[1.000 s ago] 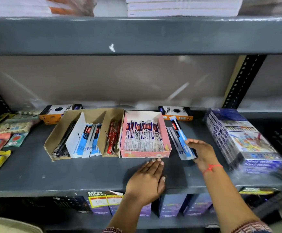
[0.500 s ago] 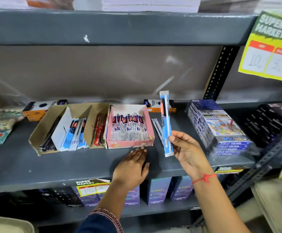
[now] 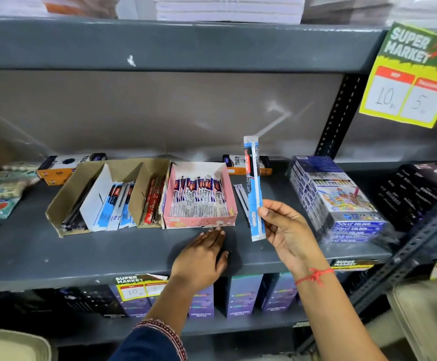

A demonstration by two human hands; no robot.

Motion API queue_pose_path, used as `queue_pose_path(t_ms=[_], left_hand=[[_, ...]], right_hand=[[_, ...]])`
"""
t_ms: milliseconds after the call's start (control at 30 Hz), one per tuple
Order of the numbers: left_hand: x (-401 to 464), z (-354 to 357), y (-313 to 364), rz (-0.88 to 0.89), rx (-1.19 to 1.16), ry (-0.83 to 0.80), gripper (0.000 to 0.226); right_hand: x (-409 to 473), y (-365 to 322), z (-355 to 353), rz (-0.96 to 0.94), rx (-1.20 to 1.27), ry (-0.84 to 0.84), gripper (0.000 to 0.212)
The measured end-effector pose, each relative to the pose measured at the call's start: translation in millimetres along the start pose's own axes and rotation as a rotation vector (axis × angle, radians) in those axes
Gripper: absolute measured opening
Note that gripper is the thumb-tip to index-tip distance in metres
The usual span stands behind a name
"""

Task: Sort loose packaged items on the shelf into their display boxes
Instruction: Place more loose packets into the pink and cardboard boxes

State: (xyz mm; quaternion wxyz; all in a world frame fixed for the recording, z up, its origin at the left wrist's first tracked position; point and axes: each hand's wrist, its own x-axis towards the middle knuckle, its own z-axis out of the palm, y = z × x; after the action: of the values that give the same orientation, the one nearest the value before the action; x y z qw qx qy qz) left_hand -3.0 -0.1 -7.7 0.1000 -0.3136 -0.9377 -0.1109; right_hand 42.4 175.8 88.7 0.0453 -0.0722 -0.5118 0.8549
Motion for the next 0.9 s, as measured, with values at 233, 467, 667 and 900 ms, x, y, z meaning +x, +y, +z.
queue_pose_path(t_ms=[233, 467, 667, 900], left_hand=[[-12, -1, -4, -0.102, 0.043, -0.015, 0.061], [-66, -20, -46, -0.33, 0.074, -0.049, 0.068], [-105, -42, -96, -0.487, 0.087, -0.022, 0.068], [-132, -54, -149, -0.484, 0.097, -0.022, 0.069]], right_hand=[[11, 7, 11, 0.058, 0.012, -0.012, 0.02], [25, 32, 61, 0.179, -0.008, -0.112, 0.02], [30, 63, 120, 0.261, -0.024, -0.157, 0.022], [36, 99, 180, 0.246, -0.133, -0.103, 0.023]])
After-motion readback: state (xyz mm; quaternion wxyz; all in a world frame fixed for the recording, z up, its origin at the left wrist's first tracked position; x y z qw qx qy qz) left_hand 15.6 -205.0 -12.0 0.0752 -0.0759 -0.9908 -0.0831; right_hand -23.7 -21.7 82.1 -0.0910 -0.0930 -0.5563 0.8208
